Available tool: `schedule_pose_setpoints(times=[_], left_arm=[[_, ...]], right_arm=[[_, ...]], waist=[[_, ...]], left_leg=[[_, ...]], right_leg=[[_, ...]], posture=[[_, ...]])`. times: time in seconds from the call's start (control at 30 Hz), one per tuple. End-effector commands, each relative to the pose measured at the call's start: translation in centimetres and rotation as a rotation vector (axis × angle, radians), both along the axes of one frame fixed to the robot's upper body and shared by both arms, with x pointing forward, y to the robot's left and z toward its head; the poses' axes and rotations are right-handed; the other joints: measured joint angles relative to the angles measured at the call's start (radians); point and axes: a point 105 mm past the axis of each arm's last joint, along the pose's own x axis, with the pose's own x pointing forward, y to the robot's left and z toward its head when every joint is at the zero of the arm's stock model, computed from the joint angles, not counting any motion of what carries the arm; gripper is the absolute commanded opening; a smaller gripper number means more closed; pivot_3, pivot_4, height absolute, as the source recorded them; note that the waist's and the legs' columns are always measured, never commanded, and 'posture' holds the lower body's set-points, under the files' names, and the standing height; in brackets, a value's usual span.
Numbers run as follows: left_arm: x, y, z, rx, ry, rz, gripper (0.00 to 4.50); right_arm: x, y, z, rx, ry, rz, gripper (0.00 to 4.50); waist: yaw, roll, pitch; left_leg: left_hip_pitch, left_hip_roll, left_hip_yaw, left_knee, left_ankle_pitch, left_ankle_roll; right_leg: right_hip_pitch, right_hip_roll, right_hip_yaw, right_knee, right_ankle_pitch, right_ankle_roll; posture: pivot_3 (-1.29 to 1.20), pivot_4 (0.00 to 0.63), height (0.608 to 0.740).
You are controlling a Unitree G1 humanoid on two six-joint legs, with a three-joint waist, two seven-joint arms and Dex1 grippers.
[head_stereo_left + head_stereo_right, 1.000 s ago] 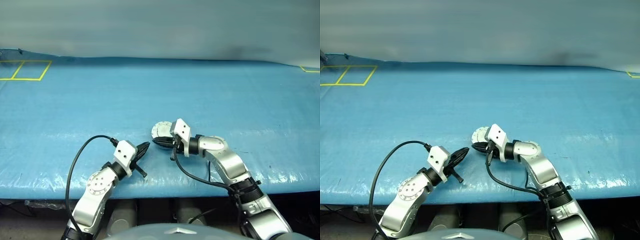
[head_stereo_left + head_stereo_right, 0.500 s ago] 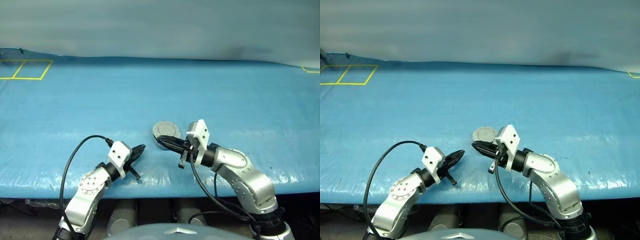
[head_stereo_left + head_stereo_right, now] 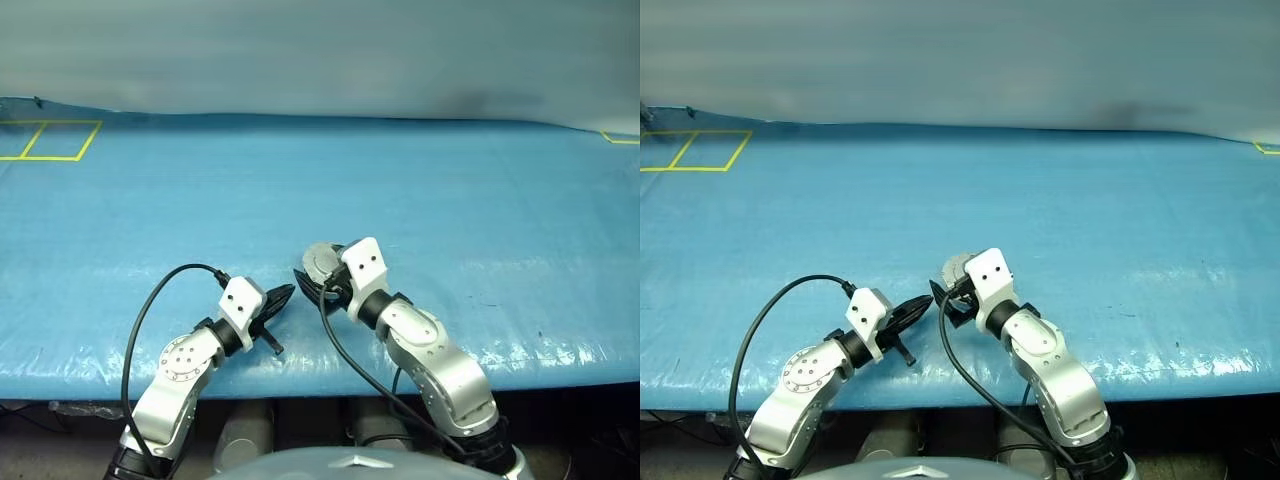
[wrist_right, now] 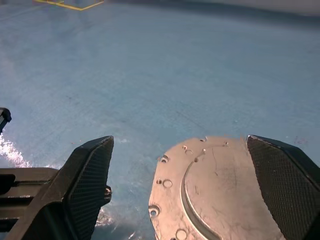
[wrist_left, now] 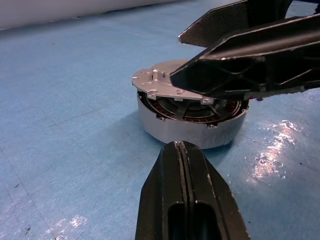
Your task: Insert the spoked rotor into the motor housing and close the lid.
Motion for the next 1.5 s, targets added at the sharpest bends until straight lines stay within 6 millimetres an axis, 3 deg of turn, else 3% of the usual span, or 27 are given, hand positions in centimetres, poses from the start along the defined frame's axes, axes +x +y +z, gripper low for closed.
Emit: schedule_pose_setpoints(times=[0.03, 0.27, 0.6, 0.7, 0.8, 1.07, 1.3, 1.5], left_arm=[[0.0, -0.2, 0.5, -0.015, -0.023, 0.002, 0.00], [0.0, -0.1, 0.4, -0.016, -0.021, 0.010, 0.00], [-0.1, -0.2, 0.4, -0.023, -0.021, 0.004, 0.00], [-0.1, -0.3, 0.5, -0.024, -0.022, 0.002, 0.00], [-0.1, -0.3, 0.5, -0.022, -0.022, 0.001, 0.00], [0.0, -0.2, 0.7, -0.015, -0.026, -0.002, 0.00], [0.0, -0.1, 0.7, -0.011, -0.026, -0.005, 0.00], [0.0, -0.1, 0.8, -0.017, -0.026, -0.003, 0.00]], right_arm=[[0.8, -0.4, 0.9, 0.002, -0.052, -0.052, 4.47], [1.8, -1.3, -0.1, -0.027, -0.020, -0.117, 4.47], [1.5, -0.9, -2.3, -0.037, 0.061, -0.083, 4.47], [1.3, -0.9, -2.6, -0.027, 0.086, -0.081, 3.91], [1.2, -0.9, -2.7, -0.024, 0.093, -0.077, 3.04], [0.9, -1.2, -1.8, -0.023, 0.085, -0.022, 3.04], [1.9, -1.9, 0.2, 0.019, 0.074, -0.019, 3.04], [1.8, -1.7, -0.3, -0.082, 0.063, 0.033, 3.04]], waist=[[0.000, 0.000, 0.000], [-0.002, 0.000, 0.000], [-0.005, 0.000, 0.000], [-0.006, 0.000, 0.000], [-0.006, 0.000, 0.000], [-0.006, 0.000, 0.000], [-0.006, 0.000, 0.000], [-0.007, 0.000, 0.000]], left_leg=[[0.000, 0.000, 0.000, 0.000, 0.000, 0.000], [0.000, 0.000, 0.000, 0.000, 0.000, 0.000], [0.000, 0.000, 0.000, -0.001, 0.000, 0.000], [0.001, 0.000, 0.000, -0.001, 0.000, 0.000], [0.001, 0.000, 0.000, -0.001, 0.000, 0.000], [0.001, 0.000, 0.000, -0.001, 0.000, 0.000], [0.001, 0.000, 0.000, -0.001, 0.000, 0.000], [0.001, 0.000, 0.000, -0.001, 0.000, 0.000]], right_leg=[[0.000, 0.000, 0.000, 0.000, 0.000, 0.000], [0.000, 0.000, 0.000, 0.000, 0.000, 0.000], [0.000, 0.000, 0.000, 0.000, 0.000, 0.000], [0.000, 0.000, 0.000, 0.000, 0.000, 0.000], [0.000, 0.000, 0.000, 0.000, 0.000, 0.000], [0.000, 0.000, 0.000, 0.000, 0.000, 0.000], [0.000, 0.000, 0.000, 0.000, 0.000, 0.000], [0.000, 0.000, 0.000, 0.000, 0.000, 0.000]], posture=[[0.00, 0.150, 0.740], [0.00, 0.150, 0.740], [0.00, 0.150, 0.740], [0.00, 0.150, 0.740], [0.00, 0.150, 0.740], [0.00, 0.150, 0.740], [0.00, 0.150, 0.740], [0.00, 0.150, 0.740]])
